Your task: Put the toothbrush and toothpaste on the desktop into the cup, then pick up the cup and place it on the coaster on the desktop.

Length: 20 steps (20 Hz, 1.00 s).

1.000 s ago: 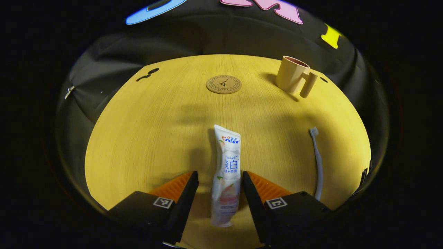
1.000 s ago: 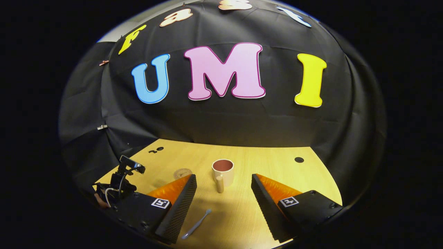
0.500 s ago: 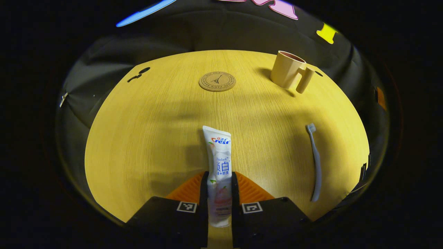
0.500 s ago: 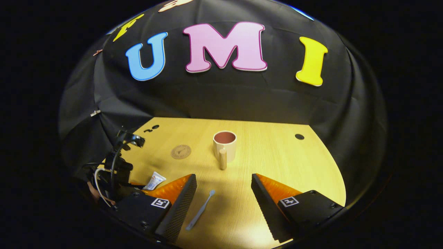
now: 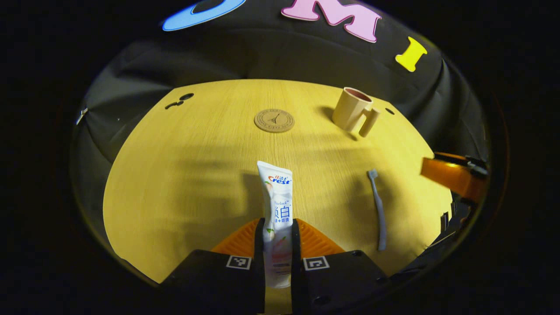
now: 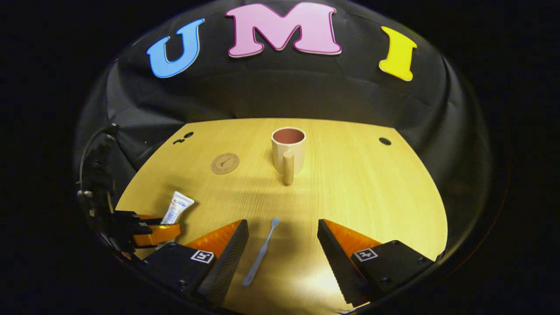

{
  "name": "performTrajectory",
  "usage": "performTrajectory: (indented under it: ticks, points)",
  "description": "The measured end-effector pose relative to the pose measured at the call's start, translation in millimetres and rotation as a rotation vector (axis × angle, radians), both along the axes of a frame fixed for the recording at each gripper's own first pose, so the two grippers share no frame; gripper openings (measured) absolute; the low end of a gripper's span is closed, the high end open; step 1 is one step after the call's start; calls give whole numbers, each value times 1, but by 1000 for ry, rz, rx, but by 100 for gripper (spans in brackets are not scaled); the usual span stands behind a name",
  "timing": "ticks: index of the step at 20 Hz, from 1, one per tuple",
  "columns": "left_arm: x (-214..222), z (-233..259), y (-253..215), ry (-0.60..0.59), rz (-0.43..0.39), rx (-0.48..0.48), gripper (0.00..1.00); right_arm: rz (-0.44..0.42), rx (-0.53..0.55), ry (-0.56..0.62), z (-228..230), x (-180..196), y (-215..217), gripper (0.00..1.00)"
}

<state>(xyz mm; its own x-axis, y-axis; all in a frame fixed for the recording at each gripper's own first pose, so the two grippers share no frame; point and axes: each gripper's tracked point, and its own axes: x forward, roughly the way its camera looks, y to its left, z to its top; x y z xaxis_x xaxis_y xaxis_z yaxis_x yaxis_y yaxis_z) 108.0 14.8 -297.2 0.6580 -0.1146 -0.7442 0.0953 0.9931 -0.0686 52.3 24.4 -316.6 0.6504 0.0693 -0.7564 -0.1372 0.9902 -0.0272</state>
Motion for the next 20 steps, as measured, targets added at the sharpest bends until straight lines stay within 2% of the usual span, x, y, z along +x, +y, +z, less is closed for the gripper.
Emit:
performTrajectory:
  ticks: [2, 3, 4, 9, 15, 17, 20]
  points:
    - [-8, 12, 5, -15, 0, -1, 29, -40, 31, 74, -17, -8, 3, 98]
    - [-13, 16, 6, -16, 2, -5, 34, -54, 41, 97, -22, -9, 5, 98]
    - [-18, 20, 9, -18, 8, -11, 29, -60, 32, 122, -31, -10, 2, 98]
    - [-41, 24, 19, -13, 38, -15, 29, -58, -30, 224, -64, -25, 1, 98]
    - [-58, 17, 26, 23, 70, -36, 29, -63, -49, 271, -82, -35, 5, 97]
    - [-58, 16, 27, 23, 71, -32, 29, -60, -59, 280, -87, -37, 5, 95]
    - [-57, 19, 25, 20, 61, -27, 29, -77, -45, 293, -92, -40, 7, 78]
